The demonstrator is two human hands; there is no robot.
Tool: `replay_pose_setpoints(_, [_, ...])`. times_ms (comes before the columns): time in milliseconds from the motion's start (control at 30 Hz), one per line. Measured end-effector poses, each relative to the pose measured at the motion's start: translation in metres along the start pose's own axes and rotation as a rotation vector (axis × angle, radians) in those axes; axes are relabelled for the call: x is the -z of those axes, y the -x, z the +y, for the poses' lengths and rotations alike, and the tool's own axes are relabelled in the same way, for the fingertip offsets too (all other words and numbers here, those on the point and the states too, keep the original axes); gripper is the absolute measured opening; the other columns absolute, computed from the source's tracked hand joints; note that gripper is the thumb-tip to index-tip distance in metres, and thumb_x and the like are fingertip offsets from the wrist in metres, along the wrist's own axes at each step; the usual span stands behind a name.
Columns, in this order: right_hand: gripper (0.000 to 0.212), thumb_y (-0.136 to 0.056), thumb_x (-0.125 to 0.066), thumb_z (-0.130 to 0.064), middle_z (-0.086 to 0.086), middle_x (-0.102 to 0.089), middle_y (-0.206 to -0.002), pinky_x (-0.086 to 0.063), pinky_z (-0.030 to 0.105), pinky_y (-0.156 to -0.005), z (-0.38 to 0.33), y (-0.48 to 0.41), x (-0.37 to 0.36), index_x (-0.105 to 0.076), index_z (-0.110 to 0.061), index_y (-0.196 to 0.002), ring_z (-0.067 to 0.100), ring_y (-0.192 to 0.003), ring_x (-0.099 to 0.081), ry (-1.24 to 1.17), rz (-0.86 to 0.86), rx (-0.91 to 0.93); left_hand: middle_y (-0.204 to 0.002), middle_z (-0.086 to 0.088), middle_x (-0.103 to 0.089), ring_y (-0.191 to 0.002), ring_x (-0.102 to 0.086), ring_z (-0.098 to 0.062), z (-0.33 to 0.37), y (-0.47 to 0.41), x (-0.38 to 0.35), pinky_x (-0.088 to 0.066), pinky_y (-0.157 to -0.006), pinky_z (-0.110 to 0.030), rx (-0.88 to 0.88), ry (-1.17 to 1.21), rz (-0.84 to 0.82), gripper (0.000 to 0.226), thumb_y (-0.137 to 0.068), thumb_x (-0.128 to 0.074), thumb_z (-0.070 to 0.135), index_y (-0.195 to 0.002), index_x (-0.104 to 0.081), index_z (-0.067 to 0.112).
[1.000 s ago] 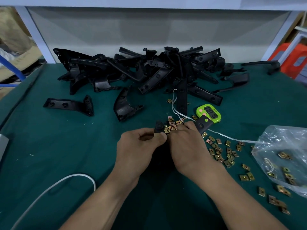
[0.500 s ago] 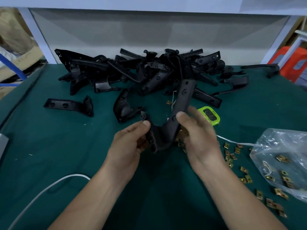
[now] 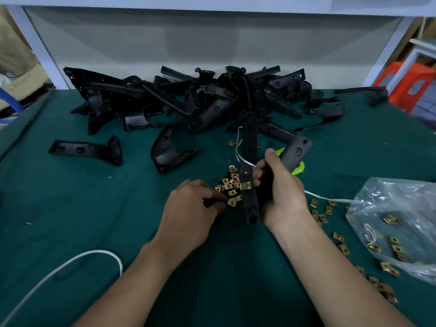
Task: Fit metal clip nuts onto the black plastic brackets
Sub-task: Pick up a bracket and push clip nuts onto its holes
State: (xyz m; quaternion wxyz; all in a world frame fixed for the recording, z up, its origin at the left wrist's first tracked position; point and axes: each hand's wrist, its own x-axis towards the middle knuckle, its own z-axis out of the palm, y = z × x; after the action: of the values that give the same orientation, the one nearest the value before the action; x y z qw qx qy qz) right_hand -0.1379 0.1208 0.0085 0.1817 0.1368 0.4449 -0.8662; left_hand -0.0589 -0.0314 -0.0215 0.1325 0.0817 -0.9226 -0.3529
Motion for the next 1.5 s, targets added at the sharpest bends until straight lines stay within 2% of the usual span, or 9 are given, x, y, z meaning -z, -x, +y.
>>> replay_pose_setpoints(67, [0.038,-0.087,-0.075,-0.039,0.001,-0.058,-0.062,-0.044,0.027,-0.051,0.001,-0.001,0.000,-0.067,-0.018,-0.057,0.015,-0.048,-0.050,0.005,-0.013,0.002,-0.078,0.015,-0.061,-0.082,-0.057,-0.009,0.000,0.001,0.000,-0.049,-0.072,-0.034,-0.007,-0.040,0.071,0.004,-0.089,-0.075,0.033,-0.088,-0.079,0.035])
replay_pose_setpoints(167, [0.034,-0.086,-0.077,-0.036,0.002,-0.058,-0.064,-0.046,0.026,-0.050,0.002,-0.003,0.002,-0.067,-0.016,-0.061,0.016,-0.049,-0.051,-0.005,-0.016,0.007,-0.062,0.013,-0.061,-0.059,-0.058,-0.011,0.003,0.003,0.002,-0.045,-0.054,-0.031,0.051,-0.045,0.197,0.021,-0.094,-0.064,0.041,-0.077,-0.071,0.032])
replay_pose_setpoints(367, [0.034,-0.087,-0.077,-0.035,0.003,-0.060,-0.065,-0.047,0.024,-0.047,0.004,-0.005,0.002,-0.069,-0.017,-0.060,0.016,-0.049,-0.053,0.012,-0.024,0.016,-0.060,0.002,-0.072,-0.052,-0.070,-0.013,0.015,0.004,0.006,-0.050,-0.045,-0.018,0.272,0.501,0.204,0.024,-0.095,-0.069,0.028,-0.071,-0.072,0.025])
replay_pose_setpoints(567, [0.034,-0.088,-0.076,-0.035,0.003,-0.062,-0.065,-0.048,0.024,-0.049,0.005,-0.007,0.002,-0.070,-0.017,-0.059,0.016,-0.050,-0.054,0.026,-0.024,0.027,-0.054,-0.001,-0.069,-0.044,-0.063,-0.011,0.016,0.005,0.007,-0.049,-0.044,-0.018,0.304,0.503,0.136,0.017,-0.078,-0.086,0.026,-0.069,-0.075,0.035])
replay_pose_setpoints(700, [0.035,-0.088,-0.076,-0.036,0.002,-0.063,-0.064,-0.048,0.024,-0.052,0.006,-0.008,0.003,-0.071,-0.018,-0.058,0.015,-0.050,-0.055,0.043,-0.021,0.032,-0.055,-0.009,-0.069,-0.043,-0.064,-0.018,0.020,0.008,0.008,-0.050,-0.042,-0.023,0.301,0.619,-0.005,0.017,-0.082,-0.083,0.028,-0.066,-0.076,0.029])
replay_pose_setpoints(867, [0.035,-0.089,-0.075,-0.033,0.001,-0.063,-0.063,-0.048,0.022,-0.050,0.006,-0.008,0.003,-0.071,-0.019,-0.057,0.014,-0.050,-0.055,-0.008,-0.031,0.032,-0.061,-0.016,-0.070,-0.049,-0.067,-0.022,0.025,0.009,0.008,-0.055,-0.047,-0.025,0.296,0.844,-0.087,0.019,-0.087,-0.076,0.008,-0.069,-0.079,0.014])
replay_pose_setpoints(1067, [0.034,-0.089,-0.075,-0.033,0.002,-0.063,-0.064,-0.049,0.023,-0.049,0.005,-0.008,0.003,-0.071,-0.018,-0.059,0.014,-0.050,-0.055,-0.024,-0.024,0.013,-0.077,-0.017,-0.073,-0.065,-0.070,-0.020,0.020,0.008,0.011,-0.058,-0.060,-0.023,0.352,0.962,-0.268,0.012,-0.093,-0.064,-0.004,-0.099,-0.075,-0.005])
replay_pose_setpoints(1300, [0.036,-0.089,-0.075,-0.030,0.001,-0.063,-0.062,-0.047,0.021,-0.046,0.000,-0.006,0.003,-0.071,-0.018,-0.056,0.012,-0.047,-0.053,-0.016,-0.014,-0.012,-0.076,-0.019,-0.075,-0.061,-0.070,-0.020,0.022,0.010,0.016,-0.056,-0.055,-0.023,0.331,0.935,-0.373,0.014,-0.073,-0.078,0.025,-0.076,-0.080,0.011])
replay_pose_setpoints(1500, [0.035,-0.088,-0.075,-0.031,0.001,-0.062,-0.062,-0.045,0.022,-0.045,-0.001,-0.003,0.002,-0.071,-0.017,-0.056,0.012,-0.047,-0.052,0.026,-0.010,-0.016,-0.075,-0.019,-0.074,-0.060,-0.068,-0.019,0.021,0.010,0.016,-0.055,-0.056,-0.022,0.322,0.838,-0.396,0.012,-0.090,-0.073,0.006,-0.079,-0.079,0.005])
